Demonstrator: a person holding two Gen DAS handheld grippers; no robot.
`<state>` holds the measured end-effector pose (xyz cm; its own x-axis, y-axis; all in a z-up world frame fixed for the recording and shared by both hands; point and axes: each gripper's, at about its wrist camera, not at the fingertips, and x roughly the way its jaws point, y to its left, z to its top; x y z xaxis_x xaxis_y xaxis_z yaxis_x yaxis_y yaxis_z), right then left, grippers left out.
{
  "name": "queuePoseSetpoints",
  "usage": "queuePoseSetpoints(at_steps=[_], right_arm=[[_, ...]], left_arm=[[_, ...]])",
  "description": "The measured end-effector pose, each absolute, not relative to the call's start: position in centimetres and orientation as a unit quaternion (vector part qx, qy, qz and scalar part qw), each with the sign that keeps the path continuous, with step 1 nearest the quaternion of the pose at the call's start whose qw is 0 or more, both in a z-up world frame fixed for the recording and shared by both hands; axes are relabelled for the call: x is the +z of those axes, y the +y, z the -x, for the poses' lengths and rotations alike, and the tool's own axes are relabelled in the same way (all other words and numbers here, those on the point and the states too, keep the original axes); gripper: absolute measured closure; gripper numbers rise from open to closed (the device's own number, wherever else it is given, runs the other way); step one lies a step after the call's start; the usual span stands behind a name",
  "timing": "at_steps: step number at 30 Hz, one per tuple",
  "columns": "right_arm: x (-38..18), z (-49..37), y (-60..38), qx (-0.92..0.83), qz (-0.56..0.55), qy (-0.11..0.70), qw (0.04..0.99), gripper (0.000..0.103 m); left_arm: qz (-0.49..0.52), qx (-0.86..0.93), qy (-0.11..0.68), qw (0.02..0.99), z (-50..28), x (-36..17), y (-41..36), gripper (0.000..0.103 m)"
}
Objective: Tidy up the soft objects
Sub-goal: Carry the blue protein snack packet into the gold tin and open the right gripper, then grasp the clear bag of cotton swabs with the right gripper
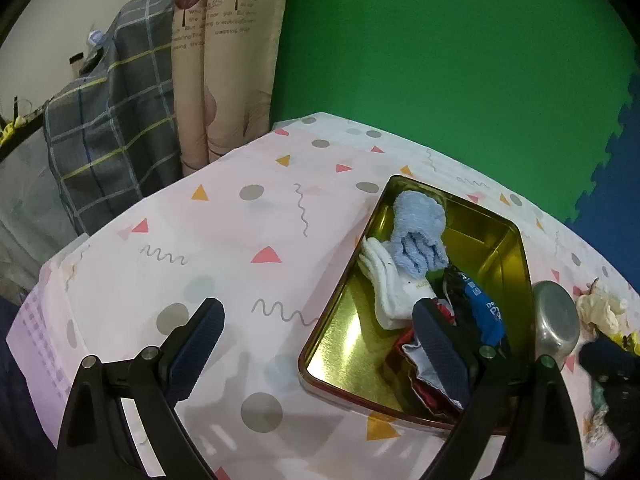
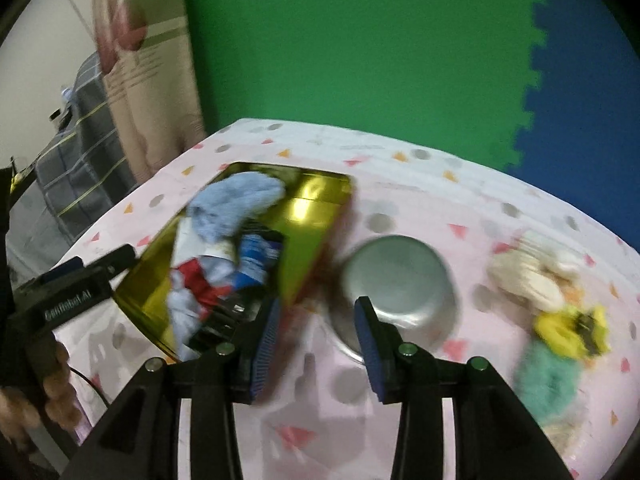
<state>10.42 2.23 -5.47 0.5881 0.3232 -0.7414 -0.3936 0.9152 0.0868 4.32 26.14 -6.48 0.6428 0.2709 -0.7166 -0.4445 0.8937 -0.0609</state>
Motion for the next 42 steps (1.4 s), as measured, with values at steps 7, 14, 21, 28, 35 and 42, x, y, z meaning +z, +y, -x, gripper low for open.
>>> queuePoseSetpoints(at_steps=[7, 14, 21, 28, 35, 42], right_arm=[[-5.7, -9.1, -6.8, 0.125, 0.028, 0.412, 0.902, 0.062], [-7.5, -6.8, -15.2, 0.042, -0.025, 0.449, 0.892, 0.057], [-9.2, -4.8, -18.3, 0.020, -0.092, 0.481, 0.872, 0.046], [-11.6, -5.1, -20.1, -0.002, -0.207, 0.524, 0.826, 0.038], [-12.5, -6.4, -22.0, -0.027, -0.303, 0.522, 0.797, 0.037], [-12.4, -8.4, -21.8, -0.059, -0.290, 0.531, 0.794, 0.037]], left_arm=[[0.103, 0.196, 0.373, 0.901, -4.4, -6.4, 25.5, 0.009], [0.088, 0.195, 0.372, 0.903, -4.5, -6.4, 24.8, 0.009], [0.080, 0.195, 0.371, 0.904, -4.4, -6.3, 24.5, 0.009], [0.069, 0.197, 0.368, 0.906, -4.4, -6.2, 24.1, 0.009], [0.062, 0.197, 0.368, 0.907, -4.4, -6.2, 24.0, 0.009], [0.055, 0.195, 0.368, 0.907, -4.4, -6.2, 23.8, 0.009]])
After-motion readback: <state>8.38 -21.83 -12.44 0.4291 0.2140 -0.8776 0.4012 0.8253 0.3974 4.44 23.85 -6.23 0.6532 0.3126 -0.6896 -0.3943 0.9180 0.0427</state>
